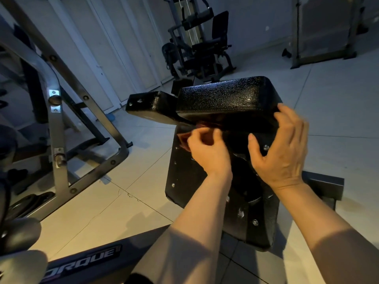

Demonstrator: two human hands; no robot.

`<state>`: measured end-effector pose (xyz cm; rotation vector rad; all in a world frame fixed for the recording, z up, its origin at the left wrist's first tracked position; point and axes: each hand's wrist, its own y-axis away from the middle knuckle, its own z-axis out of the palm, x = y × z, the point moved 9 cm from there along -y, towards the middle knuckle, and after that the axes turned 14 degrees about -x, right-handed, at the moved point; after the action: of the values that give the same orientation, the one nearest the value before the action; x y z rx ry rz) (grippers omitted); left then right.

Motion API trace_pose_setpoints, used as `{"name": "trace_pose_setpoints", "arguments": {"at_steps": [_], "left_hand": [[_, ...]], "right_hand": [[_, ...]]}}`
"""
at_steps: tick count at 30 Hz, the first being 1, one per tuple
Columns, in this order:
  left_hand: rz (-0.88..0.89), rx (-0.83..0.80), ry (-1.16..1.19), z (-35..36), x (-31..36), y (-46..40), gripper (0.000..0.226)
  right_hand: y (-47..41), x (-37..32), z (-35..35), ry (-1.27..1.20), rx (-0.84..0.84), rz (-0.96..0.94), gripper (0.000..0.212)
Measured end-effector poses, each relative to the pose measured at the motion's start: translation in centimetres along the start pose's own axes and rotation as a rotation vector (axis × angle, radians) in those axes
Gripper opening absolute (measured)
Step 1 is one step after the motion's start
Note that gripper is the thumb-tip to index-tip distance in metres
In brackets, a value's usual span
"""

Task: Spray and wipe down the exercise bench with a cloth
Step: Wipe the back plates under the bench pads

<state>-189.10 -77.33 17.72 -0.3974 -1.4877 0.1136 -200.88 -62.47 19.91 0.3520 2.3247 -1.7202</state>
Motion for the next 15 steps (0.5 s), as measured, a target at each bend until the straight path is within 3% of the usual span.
{"name": "trace_pose_setpoints", "arguments": {"at_steps": [2, 5, 7, 10, 13, 15], "left_hand": [[-0.058, -0.079, -0.054, 0.3, -1.3, 0.6, 0.015], [0.047, 0.169, -0.011, -2.1, 0.8, 1.3, 0.026], [0.159, 0.21, 0.073, -2.5, 2.9, 1.0, 0.032], [0.177, 0.099, -0.052, -1.2, 3.0, 0.1, 0.029], [-0.004, -0.17, -0.092, 1.3, -0.4, 0.2, 0.026], [-0.063, -0.072, -0.035, 0.6, -1.2, 1.2, 0.027]], "right_hand": [[-0.2, -0.1, -0.2, -0.003, 0.004, 0.01, 0.051], [-0.3, -0.1, -0.4, -0.001, 0.018, 0.02, 0.049], [-0.4, -0.1, -0.3, 0.002, 0.005, 0.017, 0.05], [-0.2, 0.0, -0.2, 0.012, -0.017, 0.014, 0.052], [0.1, -0.1, 0.0, 0.01, -0.023, 0.011, 0.055], [0.3, -0.1, 0.1, 0.015, -0.015, 0.023, 0.056]]}}
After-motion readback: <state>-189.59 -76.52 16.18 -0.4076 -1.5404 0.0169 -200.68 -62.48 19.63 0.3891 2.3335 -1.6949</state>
